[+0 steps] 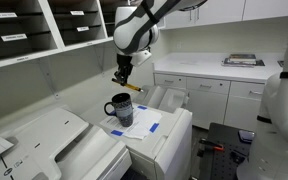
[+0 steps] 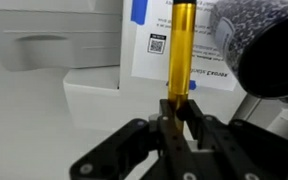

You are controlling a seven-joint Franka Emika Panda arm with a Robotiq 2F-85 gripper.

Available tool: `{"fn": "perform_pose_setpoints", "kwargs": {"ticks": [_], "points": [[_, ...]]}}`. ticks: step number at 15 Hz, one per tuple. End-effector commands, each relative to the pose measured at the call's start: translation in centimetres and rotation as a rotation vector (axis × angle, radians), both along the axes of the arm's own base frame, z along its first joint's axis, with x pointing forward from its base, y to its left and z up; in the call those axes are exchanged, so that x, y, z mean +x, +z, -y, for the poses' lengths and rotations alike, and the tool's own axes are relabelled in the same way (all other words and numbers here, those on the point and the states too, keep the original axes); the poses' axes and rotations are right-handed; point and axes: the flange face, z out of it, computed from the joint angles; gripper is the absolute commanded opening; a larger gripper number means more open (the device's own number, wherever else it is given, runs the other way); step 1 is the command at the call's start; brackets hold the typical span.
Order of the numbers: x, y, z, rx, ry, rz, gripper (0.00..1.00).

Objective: Put the pen in the black cup

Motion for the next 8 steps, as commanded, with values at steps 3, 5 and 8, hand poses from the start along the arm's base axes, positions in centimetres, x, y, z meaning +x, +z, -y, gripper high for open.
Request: {"fn": "perform_pose_setpoints", "kwargs": {"ticks": [3,5,8], "points": [[-0.39,-0.29,-0.11,-0.002,0.009,-0.001,0.22],[-0.37,-0.29,-0.13,-0.003,0.01,0.0,0.22],[-0.28,0.3,0.02,0.031,0.058,0.065,0.05]]}}
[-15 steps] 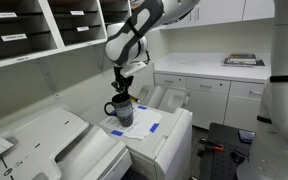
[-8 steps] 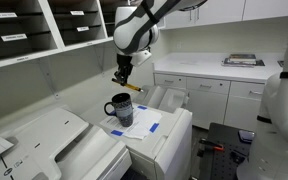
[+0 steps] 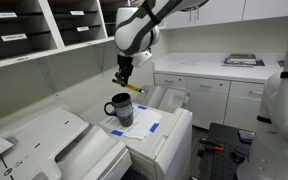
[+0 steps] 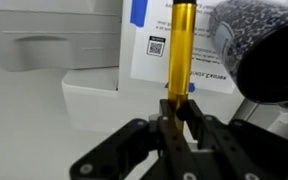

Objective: Put the pen in the black cup

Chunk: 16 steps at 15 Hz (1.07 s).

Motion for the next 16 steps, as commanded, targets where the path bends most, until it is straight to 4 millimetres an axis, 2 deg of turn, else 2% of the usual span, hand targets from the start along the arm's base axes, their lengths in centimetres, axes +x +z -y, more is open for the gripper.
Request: {"fn": "perform_pose_setpoints", "kwargs": {"ticks": [1,6,10,13,16], "points": [[0.0,1.2,0.4,0.049,0.095,0.112,0.05],[-1.0,3.7,1.7,0.16,0.337,0.236,0.05],[-2.4,5.4,1.5,0.282,0.522,0.326,0.05],[-3.1,5.4,1.2,0.406,0.65,0.362,0.05],[-3.3,4.5,1.1,0.547,0.764,0.386,0.05]]}}
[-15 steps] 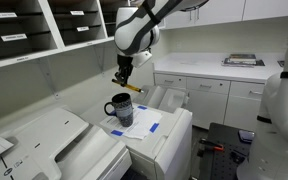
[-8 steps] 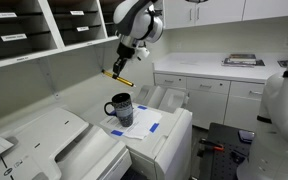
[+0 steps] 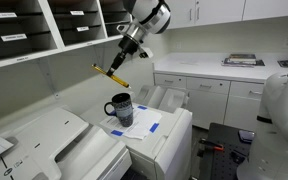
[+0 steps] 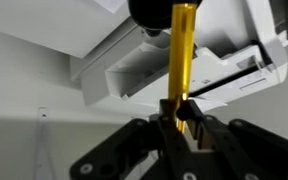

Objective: Put the pen in the black cup

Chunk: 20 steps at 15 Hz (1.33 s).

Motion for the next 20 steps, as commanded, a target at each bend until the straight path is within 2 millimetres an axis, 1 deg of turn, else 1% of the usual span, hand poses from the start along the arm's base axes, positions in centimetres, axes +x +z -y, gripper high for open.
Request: {"fn": "perform_pose_setpoints", "kwargs": {"ticks": [1,3,6,9,13,16,18,19,20], "points": [[0.1,-0.6,0.0,0.133,0.154,0.034,0.05],[0.5,-1.4,-0.4,0.185,0.234,0.064,0.05],[1.4,-2.7,-0.2,0.195,0.284,0.105,0.05],[2.5,-4.3,0.6,0.207,0.282,0.116,0.05],[4.1,-6.1,0.7,0.276,0.266,0.118,0.05],[4.2,-7.3,1.4,0.244,0.267,0.095,0.05],[4.1,-7.8,2.0,0.228,0.26,0.088,0.05],[3.9,-7.8,2.3,0.226,0.26,0.087,0.15],[3.7,-7.7,2.4,0.223,0.266,0.081,0.47]]}}
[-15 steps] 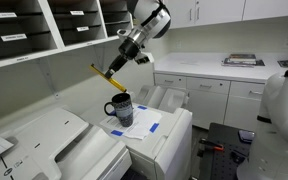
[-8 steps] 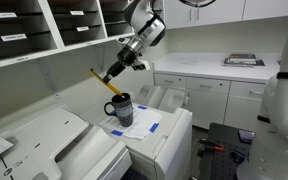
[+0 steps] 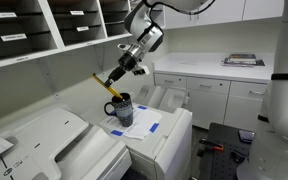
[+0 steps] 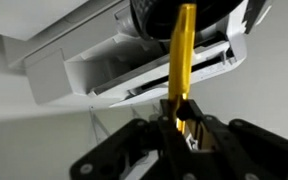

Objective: Put the pen in the black cup

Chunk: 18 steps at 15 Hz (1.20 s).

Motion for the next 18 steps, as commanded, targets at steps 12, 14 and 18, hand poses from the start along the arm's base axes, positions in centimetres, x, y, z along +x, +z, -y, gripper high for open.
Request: {"fn": "perform_pose_setpoints", "kwargs": {"ticks": [12,14,18], "points": [[-2.4,8.3,1.1,-0.248,-0.145,-0.147,1.0],[-3.1,10.1,0.6,-0.329,-0.19,-0.213,1.0],[-4.1,12.4,-1.6,-0.484,-0.296,-0.319,1.0]]}}
